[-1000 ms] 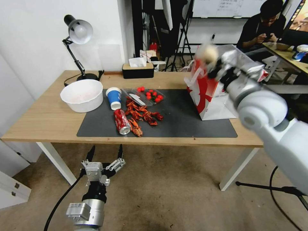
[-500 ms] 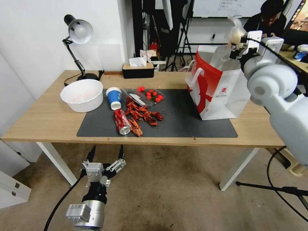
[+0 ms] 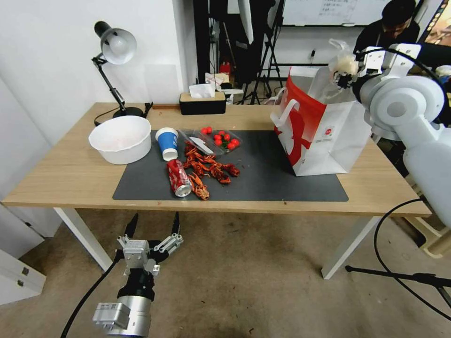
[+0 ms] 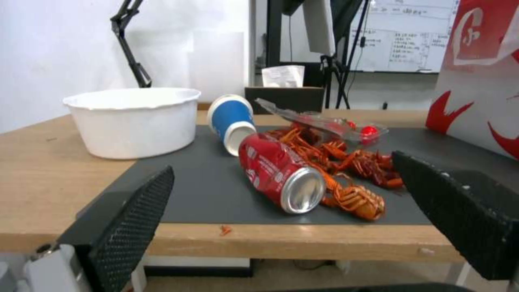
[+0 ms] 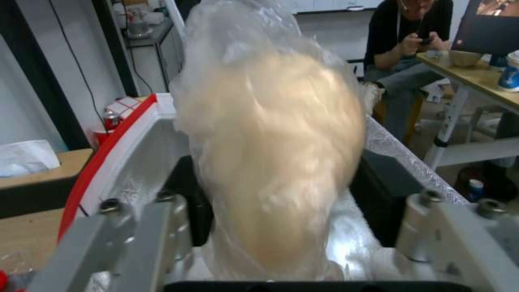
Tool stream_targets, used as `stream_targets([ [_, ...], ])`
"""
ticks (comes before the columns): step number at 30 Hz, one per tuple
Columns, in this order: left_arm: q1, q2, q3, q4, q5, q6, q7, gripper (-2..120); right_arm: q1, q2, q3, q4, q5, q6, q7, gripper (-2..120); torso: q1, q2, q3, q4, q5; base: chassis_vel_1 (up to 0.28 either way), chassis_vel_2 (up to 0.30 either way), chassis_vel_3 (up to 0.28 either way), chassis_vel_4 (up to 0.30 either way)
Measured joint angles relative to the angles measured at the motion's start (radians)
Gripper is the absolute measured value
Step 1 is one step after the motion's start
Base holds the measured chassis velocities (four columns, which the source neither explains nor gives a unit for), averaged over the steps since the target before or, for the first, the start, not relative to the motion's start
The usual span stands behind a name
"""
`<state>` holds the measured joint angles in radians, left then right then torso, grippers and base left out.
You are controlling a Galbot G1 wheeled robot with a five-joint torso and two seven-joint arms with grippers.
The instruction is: Pick up the trash from the table and place it into the takeout bag.
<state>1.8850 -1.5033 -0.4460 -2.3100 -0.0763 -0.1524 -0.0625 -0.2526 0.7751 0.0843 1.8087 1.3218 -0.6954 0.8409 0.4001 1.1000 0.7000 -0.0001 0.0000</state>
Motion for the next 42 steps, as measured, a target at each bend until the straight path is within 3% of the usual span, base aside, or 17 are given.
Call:
stream_targets([
  [12, -0.002, 0.006, -0.002, -0.007, -0.001, 0.004, 0.000, 100, -0.022, -0.006, 0.008, 0.005, 0.004, 0.001, -0.003, 98, 0.000, 0.000, 0.000, 0.0000, 0.0000, 0.000, 0.000, 0.000, 0.000],
  [18, 0.003, 0.004, -0.002, -0.015, -0.001, 0.004, 0.001, 100, -0.045, -0.012, 0.014, 0.044, -0.014, 0.057, -0.035, 100, 0.000, 0.000, 0.000, 0.0002, -0.0002, 0.000, 0.000, 0.000, 0.000],
  [22, 0.005, 0.000, -0.002, -0.016, -0.001, 0.001, 0.001, 100, -0.112, -0.022, 0.024, 0.109, -0.095, 0.154, -0.084, 100, 0.000, 0.000, 0.000, 0.0002, -0.0001, 0.000, 0.000, 0.000, 0.000],
  [25, 0.005, -0.003, -0.003, -0.017, -0.001, -0.002, 0.001, 100, -0.238, -0.039, 0.045, 0.184, -0.217, 0.306, -0.180, 100, 0.000, 0.000, 0.000, 0.0001, 0.0004, 0.000, 0.000, 0.000, 0.000],
  [26, 0.005, -0.003, -0.003, -0.017, -0.001, -0.002, 0.001, 100, -0.238, -0.039, 0.045, 0.184, -0.217, 0.306, -0.180, 100, 0.000, 0.000, 0.000, 0.0001, 0.0004, 0.000, 0.000, 0.000, 0.000],
  [29, 0.003, -0.004, -0.003, -0.017, 0.000, -0.005, 0.001, 100, -0.376, -0.058, 0.084, 0.235, -0.370, 0.493, -0.301, 100, 0.000, 0.000, 0.000, 0.0000, 0.0000, 0.000, 0.000, 0.000, 0.000],
  [30, 0.003, -0.004, -0.003, -0.017, 0.000, -0.005, 0.001, 100, -0.376, -0.058, 0.084, 0.235, -0.370, 0.493, -0.301, 100, 0.000, 0.000, 0.000, 0.0000, 0.0000, 0.000, 0.000, 0.000, 0.000],
  [33, 0.002, -0.007, -0.001, -0.017, 0.001, -0.006, 0.001, 100, -0.522, -0.072, 0.121, 0.286, -0.506, 0.649, -0.374, 100, 0.000, 0.000, 0.000, -0.0001, 0.0002, 0.000, 0.000, 0.000, 0.000],
  [42, 0.001, -0.009, 0.001, -0.017, 0.000, -0.017, 0.001, 100, -0.798, -0.075, 0.233, 0.353, -0.678, 0.850, -0.454, 100, 0.000, 0.000, 0.000, 0.0002, -0.0001, 0.000, 0.000, 0.000, 0.000],
])
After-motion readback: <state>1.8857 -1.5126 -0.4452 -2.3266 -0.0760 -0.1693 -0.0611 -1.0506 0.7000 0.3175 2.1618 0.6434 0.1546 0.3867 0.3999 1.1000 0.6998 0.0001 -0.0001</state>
